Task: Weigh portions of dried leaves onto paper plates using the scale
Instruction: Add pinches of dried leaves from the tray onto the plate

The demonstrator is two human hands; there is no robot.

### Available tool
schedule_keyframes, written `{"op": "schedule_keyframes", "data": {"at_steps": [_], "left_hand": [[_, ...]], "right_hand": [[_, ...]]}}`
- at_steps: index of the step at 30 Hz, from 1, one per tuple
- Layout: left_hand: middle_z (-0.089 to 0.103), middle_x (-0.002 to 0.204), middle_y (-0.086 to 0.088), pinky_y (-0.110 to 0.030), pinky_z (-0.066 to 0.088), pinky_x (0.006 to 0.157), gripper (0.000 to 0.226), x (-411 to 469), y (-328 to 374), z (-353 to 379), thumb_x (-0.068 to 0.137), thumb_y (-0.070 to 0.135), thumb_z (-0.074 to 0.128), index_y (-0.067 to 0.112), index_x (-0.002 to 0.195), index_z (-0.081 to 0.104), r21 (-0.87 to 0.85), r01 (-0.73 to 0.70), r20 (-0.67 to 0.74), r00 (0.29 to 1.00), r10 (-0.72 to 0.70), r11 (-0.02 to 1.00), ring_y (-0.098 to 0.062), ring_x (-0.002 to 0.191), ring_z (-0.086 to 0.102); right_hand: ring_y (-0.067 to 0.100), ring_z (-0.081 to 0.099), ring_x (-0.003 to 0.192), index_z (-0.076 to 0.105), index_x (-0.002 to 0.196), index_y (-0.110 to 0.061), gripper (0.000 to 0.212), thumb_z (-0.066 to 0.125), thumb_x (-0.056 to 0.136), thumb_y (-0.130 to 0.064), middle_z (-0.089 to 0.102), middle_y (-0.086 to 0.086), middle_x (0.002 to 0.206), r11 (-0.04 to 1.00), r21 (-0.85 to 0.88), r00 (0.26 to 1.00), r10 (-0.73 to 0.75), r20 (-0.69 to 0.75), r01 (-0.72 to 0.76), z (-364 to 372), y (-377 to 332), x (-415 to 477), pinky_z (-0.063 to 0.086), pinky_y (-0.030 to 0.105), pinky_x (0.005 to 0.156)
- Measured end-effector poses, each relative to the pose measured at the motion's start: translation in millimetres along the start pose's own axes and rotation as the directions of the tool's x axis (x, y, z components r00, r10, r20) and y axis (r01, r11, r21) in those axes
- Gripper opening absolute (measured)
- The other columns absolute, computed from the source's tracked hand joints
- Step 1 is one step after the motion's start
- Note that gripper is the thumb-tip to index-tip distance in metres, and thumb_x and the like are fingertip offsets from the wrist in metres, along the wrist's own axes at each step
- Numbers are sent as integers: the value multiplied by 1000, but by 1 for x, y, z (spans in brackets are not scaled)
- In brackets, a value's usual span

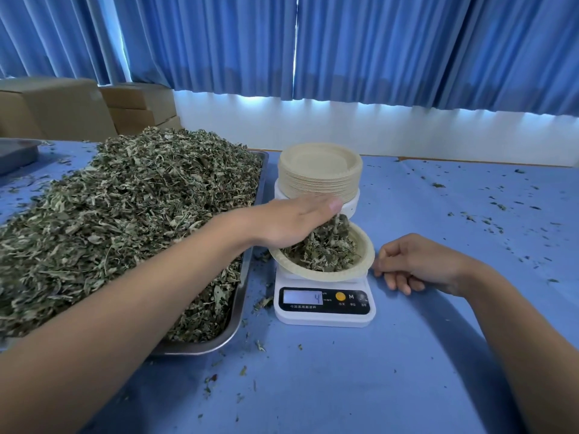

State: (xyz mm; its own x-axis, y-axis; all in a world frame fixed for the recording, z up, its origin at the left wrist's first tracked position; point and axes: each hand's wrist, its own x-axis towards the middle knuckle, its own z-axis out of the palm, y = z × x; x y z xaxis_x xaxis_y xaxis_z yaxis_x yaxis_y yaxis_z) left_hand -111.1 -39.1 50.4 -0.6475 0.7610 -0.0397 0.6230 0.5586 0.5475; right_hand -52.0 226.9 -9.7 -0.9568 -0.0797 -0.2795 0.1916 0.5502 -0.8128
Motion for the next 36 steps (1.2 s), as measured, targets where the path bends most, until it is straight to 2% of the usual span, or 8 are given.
{"op": "schedule_keyframes", "data": {"at_steps": [3, 7, 12, 20, 27, 30, 32, 36], "left_hand": [[4, 162, 23, -24, -3, 119, 66, -4, -1, 7, 99, 63, 8, 34, 158, 8, -79, -14, 5, 1000, 15, 997, 11, 141, 1], [13, 162, 19, -50, 7, 123, 62, -12, -9, -10, 100, 62, 12, 36, 157, 14, 54, 35, -240, 970, -21, 998, -6, 150, 11], [49, 146, -7, -33, 37, 106, 39, -37, -30, -41, 106, 22, 35, 12, 141, 49, 311, 327, -166, 943, -288, 893, -26, 131, 47], [61, 123, -7, -37, 50, 89, 50, -39, -46, -34, 90, 22, 69, 13, 136, 51, 520, 454, -84, 870, -486, 723, -28, 108, 59], [62, 92, 0, -33, 49, 73, 31, -36, -56, -35, 87, 3, 66, 17, 114, 62, 495, 494, -174, 863, -475, 715, -24, 88, 60], [63, 111, 0, -39, 52, 85, 40, -39, -49, -38, 87, 6, 66, 25, 122, 62, 473, 511, -220, 857, -466, 717, -25, 98, 61], [61, 122, 2, -39, 52, 87, 41, -39, -40, -41, 88, 12, 65, 29, 125, 60, 441, 465, -281, 884, -374, 768, -23, 102, 61], [61, 106, 9, -31, 46, 85, 34, -33, -14, -37, 90, 31, 68, 28, 123, 61, 270, 196, -351, 932, -93, 943, -13, 94, 58]], "right_hand": [[15, 52, 44, 67, 88, 6, 20, 64, 96, -12, 64, 14, 63, 1000, 4, 1000, 6, -3, -6, 0, 0, -1, 31, 20, 37], [14, 51, 43, 68, 85, 3, 20, 65, 96, -13, 63, 14, 62, 1000, 13, 1000, 1, -1, -1, 1, 0, -1, 31, 20, 36], [14, 51, 43, 68, 83, 1, 21, 67, 95, -17, 64, 15, 64, 1000, 10, 1000, 11, 0, -11, 0, 1, 0, 30, 21, 37], [14, 51, 43, 69, 84, 1, 22, 67, 95, -17, 64, 15, 64, 1000, 15, 1000, 9, -5, -9, 0, 1, -1, 32, 19, 37], [14, 52, 44, 68, 84, 1, 21, 66, 96, -16, 64, 14, 64, 1000, 22, 1000, 4, 1, -4, 0, 2, 0, 32, 19, 37], [15, 52, 44, 68, 84, 1, 21, 67, 96, -17, 64, 15, 64, 1000, 27, 1000, 4, 4, -4, -1, 3, 1, 32, 19, 37], [15, 52, 44, 69, 84, 0, 21, 67, 95, -17, 64, 15, 64, 1000, 25, 1000, 6, 6, -6, -2, 3, 1, 32, 19, 37], [15, 52, 43, 68, 83, 0, 21, 68, 95, -18, 64, 14, 63, 1000, 23, 1000, 6, 7, -6, -1, 3, 2, 32, 19, 37]]}}
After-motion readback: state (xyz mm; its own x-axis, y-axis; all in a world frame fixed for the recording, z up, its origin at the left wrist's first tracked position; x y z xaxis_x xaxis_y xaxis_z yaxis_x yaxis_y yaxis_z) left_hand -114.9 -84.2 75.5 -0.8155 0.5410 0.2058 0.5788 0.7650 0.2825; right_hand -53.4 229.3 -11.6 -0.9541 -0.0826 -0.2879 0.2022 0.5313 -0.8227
